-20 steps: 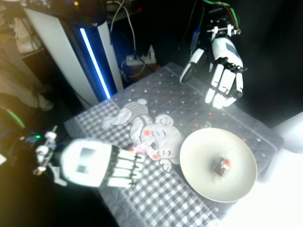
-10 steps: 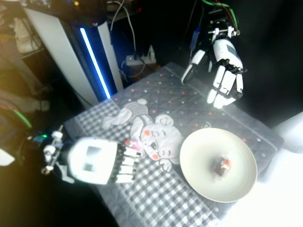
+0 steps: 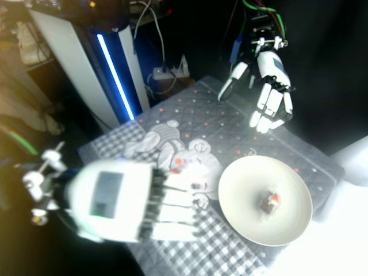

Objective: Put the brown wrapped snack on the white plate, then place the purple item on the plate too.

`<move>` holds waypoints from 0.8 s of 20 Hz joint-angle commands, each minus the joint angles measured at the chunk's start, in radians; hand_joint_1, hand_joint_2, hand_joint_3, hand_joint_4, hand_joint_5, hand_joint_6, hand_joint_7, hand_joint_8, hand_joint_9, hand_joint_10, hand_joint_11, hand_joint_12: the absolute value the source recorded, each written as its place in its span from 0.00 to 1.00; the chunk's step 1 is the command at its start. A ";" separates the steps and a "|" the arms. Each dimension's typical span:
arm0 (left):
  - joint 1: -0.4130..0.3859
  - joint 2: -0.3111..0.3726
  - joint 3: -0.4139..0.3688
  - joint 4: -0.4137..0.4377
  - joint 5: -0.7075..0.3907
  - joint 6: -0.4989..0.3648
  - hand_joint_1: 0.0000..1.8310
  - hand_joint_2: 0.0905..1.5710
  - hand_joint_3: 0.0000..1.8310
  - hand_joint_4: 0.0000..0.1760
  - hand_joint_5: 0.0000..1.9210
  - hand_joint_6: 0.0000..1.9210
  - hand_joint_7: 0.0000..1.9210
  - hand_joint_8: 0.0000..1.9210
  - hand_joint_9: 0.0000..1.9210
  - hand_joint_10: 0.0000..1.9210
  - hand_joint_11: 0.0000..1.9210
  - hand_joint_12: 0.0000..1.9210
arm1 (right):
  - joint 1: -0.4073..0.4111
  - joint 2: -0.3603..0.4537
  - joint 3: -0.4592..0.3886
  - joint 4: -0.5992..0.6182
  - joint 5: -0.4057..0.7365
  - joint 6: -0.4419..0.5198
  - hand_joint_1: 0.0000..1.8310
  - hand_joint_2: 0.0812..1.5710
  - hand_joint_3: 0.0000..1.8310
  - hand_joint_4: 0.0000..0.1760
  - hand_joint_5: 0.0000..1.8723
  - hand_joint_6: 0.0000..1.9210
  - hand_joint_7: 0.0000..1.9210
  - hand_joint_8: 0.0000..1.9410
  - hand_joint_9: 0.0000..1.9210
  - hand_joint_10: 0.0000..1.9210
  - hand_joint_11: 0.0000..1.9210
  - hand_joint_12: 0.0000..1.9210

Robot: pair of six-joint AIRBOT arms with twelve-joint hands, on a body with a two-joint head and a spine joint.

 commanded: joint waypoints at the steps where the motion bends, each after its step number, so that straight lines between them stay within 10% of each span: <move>1: -0.008 -0.002 0.001 -0.019 -0.131 -0.011 0.42 0.54 0.00 0.24 0.31 0.00 0.34 0.01 0.35 0.01 0.08 0.66 | 0.038 -0.032 0.022 0.025 0.042 -0.006 0.68 0.66 0.00 0.11 0.59 0.37 0.57 0.45 0.55 0.33 0.38 0.66; 3: -0.007 -0.005 0.001 -0.019 -0.148 -0.021 0.43 0.54 0.00 0.00 0.39 0.01 0.39 0.03 0.39 0.04 0.12 0.69 | 0.086 -0.128 0.100 -0.005 -0.034 -0.014 0.70 0.65 0.00 0.00 0.62 0.25 0.59 0.49 0.55 0.51 0.38 0.78; 4: -0.008 -0.007 0.001 -0.015 -0.158 -0.028 0.45 0.54 0.00 0.00 0.43 0.01 0.41 0.04 0.42 0.06 0.15 0.68 | 0.097 -0.171 0.136 -0.013 -0.069 -0.014 0.66 0.64 0.01 0.00 0.61 0.34 0.61 0.39 0.57 0.56 0.46 0.80; 5: -0.009 -0.007 0.001 -0.013 -0.160 -0.029 0.46 0.54 0.00 0.00 0.47 0.02 0.41 0.14 0.33 0.42 0.20 0.78 | 0.098 -0.180 0.144 -0.013 -0.078 -0.014 0.55 0.61 0.00 0.00 0.50 0.17 0.55 0.21 0.51 0.43 0.40 0.73; 6: -0.013 -0.009 0.002 -0.008 -0.167 -0.029 0.45 0.53 0.00 0.00 0.50 0.01 0.29 0.49 0.28 0.67 0.27 0.84 | 0.100 -0.184 0.156 -0.013 -0.104 -0.014 0.37 0.47 0.00 0.68 0.15 0.01 0.22 0.01 0.30 0.09 0.19 0.61; 8: -0.006 -0.007 0.001 -0.012 -0.180 -0.037 0.47 0.52 0.00 0.00 0.52 0.01 0.29 0.54 0.30 0.64 0.27 0.81 | 0.100 -0.180 0.154 -0.018 -0.115 -0.014 0.34 0.45 0.00 0.96 0.02 0.00 0.11 0.00 0.15 0.01 0.02 0.55; 11: 0.020 0.009 -0.010 -0.032 -0.214 -0.053 0.48 0.51 0.00 0.00 0.55 0.01 0.28 0.60 0.29 0.71 0.27 0.85 | 0.099 -0.134 0.120 -0.030 -0.113 -0.014 0.37 0.47 0.00 0.88 0.00 0.00 0.07 0.00 0.14 0.00 0.00 0.60; 15: 0.063 0.053 -0.048 -0.083 -0.311 -0.052 0.47 0.52 0.00 0.00 0.54 0.00 0.33 0.52 0.32 0.57 0.25 0.69 | 0.099 0.021 -0.035 -0.017 0.007 -0.014 0.38 0.49 0.00 0.92 0.00 0.00 0.05 0.00 0.04 0.01 0.00 0.23; 16: 0.085 0.076 -0.068 -0.105 -0.364 -0.052 0.47 0.52 0.00 0.00 0.53 0.00 0.33 0.51 0.30 0.59 0.23 0.70 | 0.096 0.079 -0.089 0.013 0.062 -0.014 0.39 0.49 0.00 0.92 0.00 0.00 0.06 0.00 0.06 0.00 0.00 0.40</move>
